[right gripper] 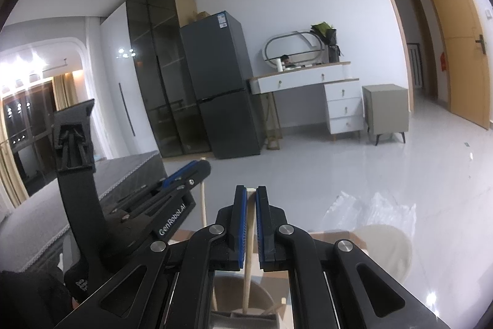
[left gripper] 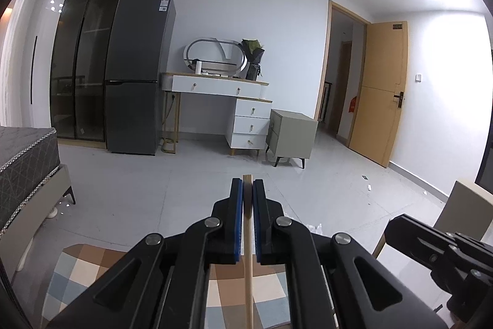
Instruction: Organize utensils
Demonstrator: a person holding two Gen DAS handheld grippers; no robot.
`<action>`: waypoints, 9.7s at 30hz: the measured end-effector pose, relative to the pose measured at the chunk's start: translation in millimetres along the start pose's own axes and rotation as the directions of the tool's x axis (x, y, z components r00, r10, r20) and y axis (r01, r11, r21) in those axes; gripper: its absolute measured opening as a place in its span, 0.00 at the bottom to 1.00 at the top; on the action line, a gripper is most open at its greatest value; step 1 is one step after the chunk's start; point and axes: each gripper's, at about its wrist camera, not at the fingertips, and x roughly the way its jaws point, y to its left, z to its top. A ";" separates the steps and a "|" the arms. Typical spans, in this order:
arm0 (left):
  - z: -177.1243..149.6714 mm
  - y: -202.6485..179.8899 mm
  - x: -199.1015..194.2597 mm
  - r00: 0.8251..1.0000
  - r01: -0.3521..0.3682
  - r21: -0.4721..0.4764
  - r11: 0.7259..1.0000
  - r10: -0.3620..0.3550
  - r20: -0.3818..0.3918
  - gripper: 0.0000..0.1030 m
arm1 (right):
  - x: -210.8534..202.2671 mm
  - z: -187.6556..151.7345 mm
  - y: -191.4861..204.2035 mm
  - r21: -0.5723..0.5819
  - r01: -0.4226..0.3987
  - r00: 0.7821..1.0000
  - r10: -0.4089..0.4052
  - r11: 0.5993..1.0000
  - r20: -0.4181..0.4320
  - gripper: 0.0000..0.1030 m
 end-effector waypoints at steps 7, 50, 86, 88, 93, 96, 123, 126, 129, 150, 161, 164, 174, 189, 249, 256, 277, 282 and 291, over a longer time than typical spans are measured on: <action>5.8 -0.4 -9.0 1.000 0.013 0.013 1.000 -0.012 -0.021 0.02 | -0.8 1.0 -2.5 0.007 -0.005 1.000 0.006 1.000 -0.016 0.05; 9.6 12.5 -87.8 0.923 -0.005 -0.081 0.997 -0.026 -0.384 0.62 | -69.1 -36.6 8.6 0.122 0.035 0.985 -0.014 0.992 -0.172 0.47; -115.0 48.6 -156.4 0.899 -0.244 -0.047 0.969 0.208 -0.386 0.96 | -125.7 -147.7 75.0 0.003 0.042 0.954 -0.039 0.999 -0.297 0.94; -123.7 51.9 -156.4 0.889 -0.252 -0.055 0.966 0.209 -0.407 0.96 | -120.5 -156.4 73.5 0.006 0.041 0.945 -0.037 0.999 -0.324 0.94; -140.1 64.6 -148.6 0.861 -0.292 -0.045 0.955 0.242 -0.447 0.96 | -103.0 -174.8 66.2 0.017 0.068 0.906 -0.054 0.998 -0.419 0.94; -144.9 73.0 -143.5 0.844 -0.312 -0.068 0.948 0.243 -0.478 0.96 | -89.3 -185.1 64.2 0.019 0.074 0.877 -0.056 0.997 -0.477 0.92; -158.9 130.1 -130.4 0.765 -0.400 -0.246 0.883 0.174 -0.621 0.96 | 56.5 -236.9 86.0 -0.257 -0.019 0.584 -0.198 0.966 -0.787 0.22; -157.8 131.5 -130.6 0.766 -0.399 -0.251 0.882 0.169 -0.620 0.96 | 58.0 -237.6 89.4 -0.273 -0.017 0.587 -0.212 0.962 -0.781 0.21; -158.7 132.9 -131.7 0.764 -0.402 -0.257 0.879 0.167 -0.624 0.96 | 59.6 -236.9 93.3 -0.284 -0.015 0.586 -0.222 0.959 -0.780 0.21; -170.6 128.2 -125.4 0.730 -0.401 -0.204 0.893 0.177 -0.660 0.96 | 38.1 -219.1 93.5 -0.162 0.030 0.707 -0.135 0.986 -0.694 0.00; -181.6 111.5 -112.6 0.697 -0.361 -0.205 0.910 0.117 -0.707 0.96 | -4.5 -205.7 62.7 -0.021 0.040 0.763 -0.044 0.999 -0.645 0.00; -184.2 97.9 -99.1 0.681 -0.320 -0.175 0.931 0.098 -0.725 0.96 | -11.3 -204.7 55.6 0.014 0.041 0.770 -0.022 0.999 -0.638 0.03; -206.0 79.1 -43.3 0.575 -0.304 -0.109 0.947 0.091 -0.813 0.88 | -29.7 -201.4 22.1 0.132 0.103 0.798 -0.003 0.986 -0.603 0.15; -213.5 46.5 -19.0 0.478 -0.319 0.046 0.947 0.202 -0.854 0.39 | -41.1 -189.7 6.3 0.209 0.120 0.831 0.017 0.971 -0.556 0.35; -147.8 149.9 -114.3 0.846 -0.253 -0.429 0.867 -0.017 -0.532 0.01 | 80.9 -238.5 103.4 -0.335 -0.098 0.549 -0.230 0.937 -0.803 0.19; -148.2 153.6 -115.8 0.846 -0.244 -0.446 0.861 -0.036 -0.531 0.01 | 89.0 -243.7 111.2 -0.351 -0.112 0.533 -0.242 0.930 -0.811 0.17; -147.0 154.8 -118.7 0.846 -0.235 -0.450 0.862 -0.047 -0.530 0.01 | 97.1 -242.0 110.1 -0.365 -0.086 0.543 -0.264 0.927 -0.797 0.17; -147.4 156.5 -118.6 0.845 -0.236 -0.458 0.857 -0.051 -0.532 0.02 | 90.2 -244.4 123.2 -0.394 -0.100 0.537 -0.284 0.914 -0.795 0.17; -147.1 157.6 -119.5 0.845 -0.237 -0.464 0.853 -0.055 -0.531 0.01 | 94.4 -247.1 118.8 -0.379 -0.097 0.546 -0.270 0.920 -0.793 0.17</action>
